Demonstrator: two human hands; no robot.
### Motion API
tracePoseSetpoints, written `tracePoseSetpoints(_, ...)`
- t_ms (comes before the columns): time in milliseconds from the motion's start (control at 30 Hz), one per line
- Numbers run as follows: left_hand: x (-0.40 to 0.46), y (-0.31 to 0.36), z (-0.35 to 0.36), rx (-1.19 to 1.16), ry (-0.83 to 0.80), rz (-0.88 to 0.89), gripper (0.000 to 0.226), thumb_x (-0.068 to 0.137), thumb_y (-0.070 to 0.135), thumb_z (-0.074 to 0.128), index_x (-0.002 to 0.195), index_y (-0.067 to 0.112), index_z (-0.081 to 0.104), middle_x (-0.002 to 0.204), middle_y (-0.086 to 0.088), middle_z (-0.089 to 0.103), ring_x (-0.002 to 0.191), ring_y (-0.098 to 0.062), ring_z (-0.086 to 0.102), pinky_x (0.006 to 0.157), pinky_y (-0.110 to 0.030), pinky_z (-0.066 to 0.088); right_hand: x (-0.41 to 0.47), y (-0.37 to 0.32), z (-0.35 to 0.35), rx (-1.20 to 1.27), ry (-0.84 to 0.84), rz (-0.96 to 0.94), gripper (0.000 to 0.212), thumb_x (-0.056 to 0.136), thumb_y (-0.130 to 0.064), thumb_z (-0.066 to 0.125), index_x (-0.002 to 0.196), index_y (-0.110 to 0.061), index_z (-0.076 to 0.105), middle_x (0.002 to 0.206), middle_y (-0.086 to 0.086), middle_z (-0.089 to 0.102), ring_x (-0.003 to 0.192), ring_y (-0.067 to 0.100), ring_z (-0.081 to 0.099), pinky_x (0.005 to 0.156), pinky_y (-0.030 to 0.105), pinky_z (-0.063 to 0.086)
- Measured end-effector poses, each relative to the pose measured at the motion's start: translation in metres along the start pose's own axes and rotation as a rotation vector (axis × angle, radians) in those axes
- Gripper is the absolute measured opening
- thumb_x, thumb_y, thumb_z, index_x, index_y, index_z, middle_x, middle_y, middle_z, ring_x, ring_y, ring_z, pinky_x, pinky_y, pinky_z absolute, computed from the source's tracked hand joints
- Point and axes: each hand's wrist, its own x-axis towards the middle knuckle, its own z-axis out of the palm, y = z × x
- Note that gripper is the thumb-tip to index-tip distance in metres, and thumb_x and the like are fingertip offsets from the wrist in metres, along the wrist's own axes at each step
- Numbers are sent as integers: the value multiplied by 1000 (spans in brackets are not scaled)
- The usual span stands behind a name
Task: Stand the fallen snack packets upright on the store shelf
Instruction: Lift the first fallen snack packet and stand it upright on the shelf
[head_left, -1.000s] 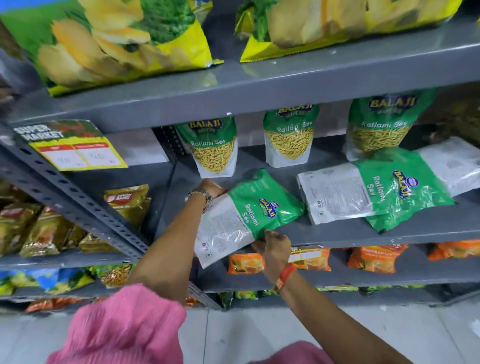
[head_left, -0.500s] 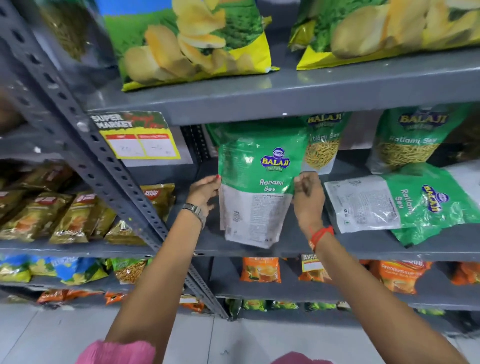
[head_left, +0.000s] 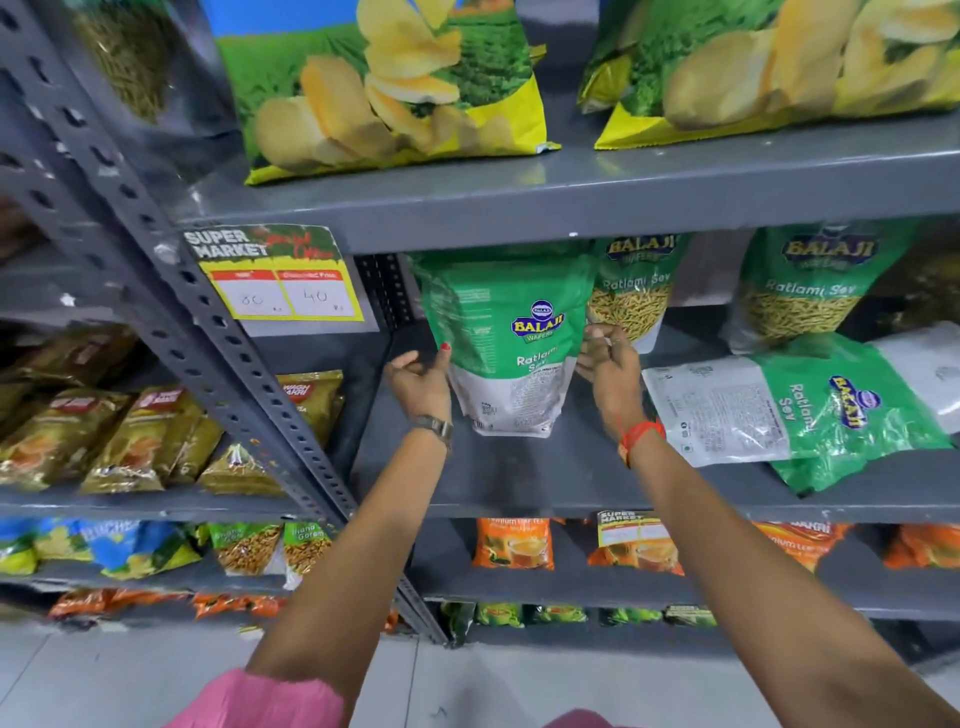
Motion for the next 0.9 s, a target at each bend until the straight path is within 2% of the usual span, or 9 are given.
tracePoseSetpoints(67,-24,-7,-3,-20,-147,155,30,74,8,73,84,19,47,72,4,43,65,-5,46,61,-14,41,-2,-1,-5,33,-6,35,17,97,-10,36,89,-20,46,82,3,59,70,14,58,63,18,54)
tracePoseSetpoints(167,-56,-22,-6,120,-445,312,50,61,27,81,95,25,45,93,7,46,84,-6,49,77,-17,42,-5,-1,-6,0,-67,69,21,90,5,38,98,-14,44,82,11,59,66,20,57,57,23,53)
tracePoseSetpoints(233,-65,-27,-5,252,-477,426,69,53,39,81,108,25,42,104,13,42,102,-12,45,87,-16,39,-12,1,-5,-29,-170,86,28,86,11,45,87,-17,46,79,14,56,66,20,55,60,25,51)
tracePoseSetpoints(333,-69,-24,-4,286,-432,477,80,55,34,83,120,18,40,115,6,39,112,-14,45,93,-17,38,-23,5,1,-56,-340,107,34,82,14,50,80,-20,48,69,8,53,61,11,58,54,21,56)
tracePoseSetpoints(467,-63,-21,-9,115,-361,347,59,72,11,68,124,9,40,121,-10,54,104,-16,55,93,-29,47,-33,7,14,-63,-495,181,25,77,6,66,77,-14,52,64,9,59,50,7,64,59,24,59)
tracePoseSetpoints(567,-48,-14,-18,-140,-437,163,52,82,-14,50,130,-2,33,125,-15,50,94,-10,57,76,-13,53,-25,6,18,-6,-320,181,20,81,4,61,77,-15,54,71,9,60,53,7,65,55,19,57)
tracePoseSetpoints(700,-22,0,-30,-226,-481,-43,48,85,-12,44,132,-5,34,103,-2,62,72,1,68,61,-11,54,-2,0,24,2,-200,166,31,88,7,47,117,-5,47,109,14,59,100,19,53,77,29,46)
tracePoseSetpoints(767,-8,7,-35,-208,-551,-106,41,90,-2,42,131,-1,39,96,5,67,78,-3,68,72,-17,54,9,-3,30,-70,-222,148,39,92,3,43,130,1,39,133,19,50,112,20,47,92,34,40)
tracePoseSetpoints(900,18,17,-46,-142,-667,-163,42,98,20,30,136,4,35,142,-14,44,128,-27,44,109,-38,33,23,-5,50,-184,-282,129,36,97,-6,36,132,0,41,127,11,48,110,13,40,91,18,39)
